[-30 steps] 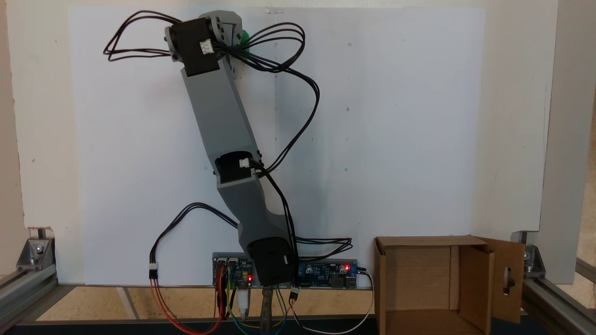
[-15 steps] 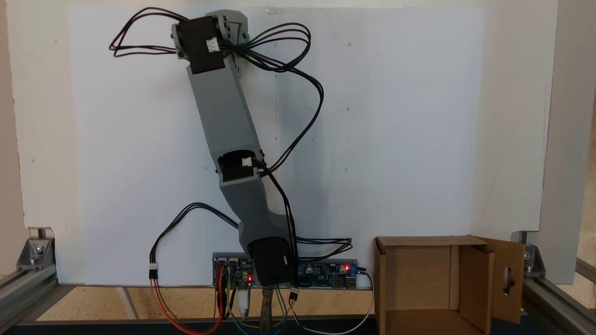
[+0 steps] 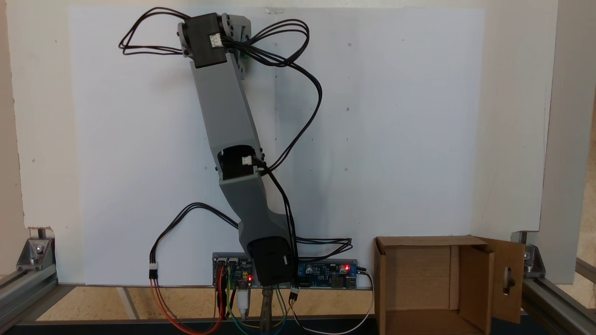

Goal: Grasp a green dice and put it in the bin.

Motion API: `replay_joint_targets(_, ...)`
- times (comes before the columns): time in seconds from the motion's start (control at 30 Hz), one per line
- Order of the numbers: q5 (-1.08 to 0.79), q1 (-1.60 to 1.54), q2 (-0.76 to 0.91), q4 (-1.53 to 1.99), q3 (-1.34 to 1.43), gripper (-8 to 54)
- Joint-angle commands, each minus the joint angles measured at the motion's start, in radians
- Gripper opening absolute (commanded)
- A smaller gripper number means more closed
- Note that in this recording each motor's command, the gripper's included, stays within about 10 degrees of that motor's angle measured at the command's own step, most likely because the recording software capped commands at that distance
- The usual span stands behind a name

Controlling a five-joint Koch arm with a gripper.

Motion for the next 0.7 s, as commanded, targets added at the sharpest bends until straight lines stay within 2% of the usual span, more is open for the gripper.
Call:
replay_joint_targets(0.0, 0.052, 0.011, 0.015, -0.037, -0.011, 44.0)
replay_joint_targets(0.67, 0.054, 0.011, 0.014, -0.169, 0.077, 43.2)
